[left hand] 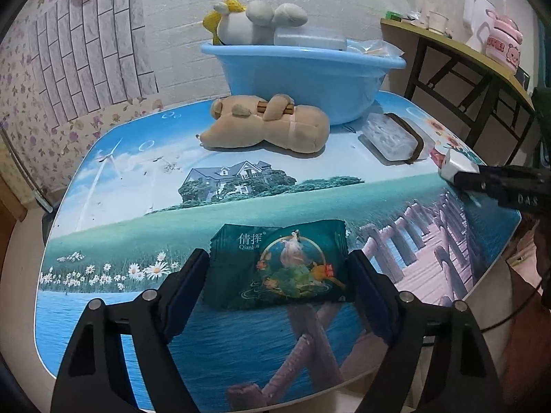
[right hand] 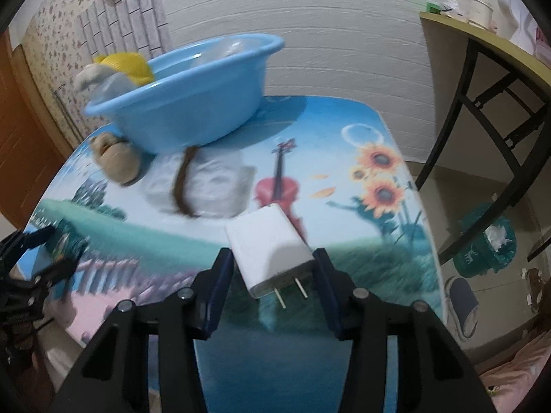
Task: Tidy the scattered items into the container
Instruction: 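Lower onto the green tissue packet with the left gripper while the right closes on the white charger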
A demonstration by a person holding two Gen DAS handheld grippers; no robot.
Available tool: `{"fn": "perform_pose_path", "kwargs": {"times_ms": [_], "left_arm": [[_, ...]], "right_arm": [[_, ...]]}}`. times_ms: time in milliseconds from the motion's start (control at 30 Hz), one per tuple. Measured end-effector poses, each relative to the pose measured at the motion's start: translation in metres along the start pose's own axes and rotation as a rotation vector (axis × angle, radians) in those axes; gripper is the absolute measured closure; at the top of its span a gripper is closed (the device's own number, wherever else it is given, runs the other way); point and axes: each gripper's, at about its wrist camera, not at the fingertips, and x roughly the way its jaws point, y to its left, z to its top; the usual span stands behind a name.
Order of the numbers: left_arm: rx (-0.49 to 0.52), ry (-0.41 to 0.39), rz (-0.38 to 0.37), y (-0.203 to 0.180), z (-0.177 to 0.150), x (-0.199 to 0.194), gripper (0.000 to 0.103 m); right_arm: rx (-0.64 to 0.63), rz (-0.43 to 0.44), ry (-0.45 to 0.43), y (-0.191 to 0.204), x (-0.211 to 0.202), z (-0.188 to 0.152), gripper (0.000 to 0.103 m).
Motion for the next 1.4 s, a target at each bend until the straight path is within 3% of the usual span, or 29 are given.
{"fn": "perform_pose_path", "kwargs": {"times_ms": [100, 233, 467, 600, 933, 1100, 1400], "left_arm": [[0.008, -0.014, -0.017, 0.0, -0.002, 0.0, 0.019], [0.037, -0.012, -0.034, -0.006, -0.003, 0.004, 0.001], [0.032, -0.02, -0.03, -0.007, -0.003, 0.005, 0.001], [0.03, -0.023, -0.027, -0.007, -0.002, 0.006, 0.001], [0.029, -0.025, -0.026, -0.006, -0.002, 0.007, 0.001], [0.029, -0.026, -0.026, -0.006, -0.002, 0.007, 0.001], [0.029, -0.026, -0.025, -0.006, -0.002, 0.006, 0.001]], "right_arm": [[-0.034, 0.001, -0.019, 0.013, -0.002, -0.007, 0.057], [-0.04, -0.008, -0.045, 0.019, -0.002, -0.01, 0.054], [-0.04, 0.005, -0.082, 0.018, 0.001, -0.011, 0.053], [-0.031, 0.036, -0.102, 0.017, 0.001, -0.012, 0.048], [-0.118, 0.019, -0.082, 0.034, 0.008, -0.015, 0.012], [-0.119, 0.021, -0.071, 0.035, 0.011, -0.015, 0.001], [-0.112, 0.009, -0.08, 0.037, 0.013, -0.016, 0.0]]}}
